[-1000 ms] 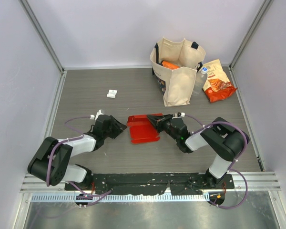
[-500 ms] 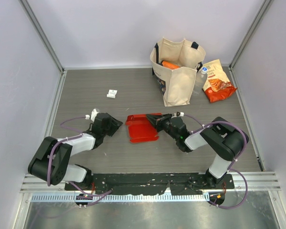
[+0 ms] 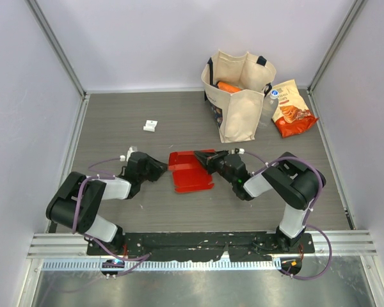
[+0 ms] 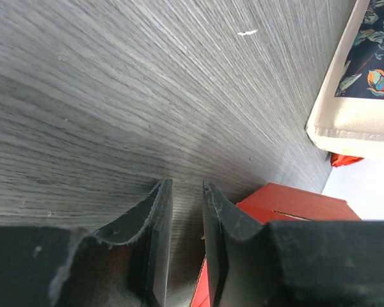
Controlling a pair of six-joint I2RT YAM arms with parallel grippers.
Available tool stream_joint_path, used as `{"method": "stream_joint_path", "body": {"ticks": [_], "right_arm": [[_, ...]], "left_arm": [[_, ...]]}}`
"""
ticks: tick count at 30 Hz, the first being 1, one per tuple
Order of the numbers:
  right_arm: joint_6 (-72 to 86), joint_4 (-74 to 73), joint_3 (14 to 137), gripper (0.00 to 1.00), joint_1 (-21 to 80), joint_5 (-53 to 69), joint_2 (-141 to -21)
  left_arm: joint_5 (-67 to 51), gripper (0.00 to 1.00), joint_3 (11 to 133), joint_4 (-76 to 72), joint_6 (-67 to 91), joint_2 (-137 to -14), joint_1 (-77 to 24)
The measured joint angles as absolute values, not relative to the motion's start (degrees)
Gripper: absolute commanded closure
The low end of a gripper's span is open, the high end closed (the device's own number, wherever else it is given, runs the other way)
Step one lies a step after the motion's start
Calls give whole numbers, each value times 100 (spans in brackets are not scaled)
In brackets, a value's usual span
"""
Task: Fold the paper box
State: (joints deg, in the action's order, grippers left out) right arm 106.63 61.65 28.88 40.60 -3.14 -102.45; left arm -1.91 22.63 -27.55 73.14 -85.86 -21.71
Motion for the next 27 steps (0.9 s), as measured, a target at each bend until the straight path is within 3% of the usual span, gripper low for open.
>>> {"method": "stream_joint_path", "body": {"ticks": [18, 27], "right_arm": [[9955, 6176, 2893, 100, 4392, -832, -10514], [9929, 6860, 2740, 100, 4678, -847, -10825]], "left_arm": [[-655, 76, 2453, -2279, 7279, -8512, -2150], [-766, 66, 2742, -2147, 6445, -8291, -2255]]}}
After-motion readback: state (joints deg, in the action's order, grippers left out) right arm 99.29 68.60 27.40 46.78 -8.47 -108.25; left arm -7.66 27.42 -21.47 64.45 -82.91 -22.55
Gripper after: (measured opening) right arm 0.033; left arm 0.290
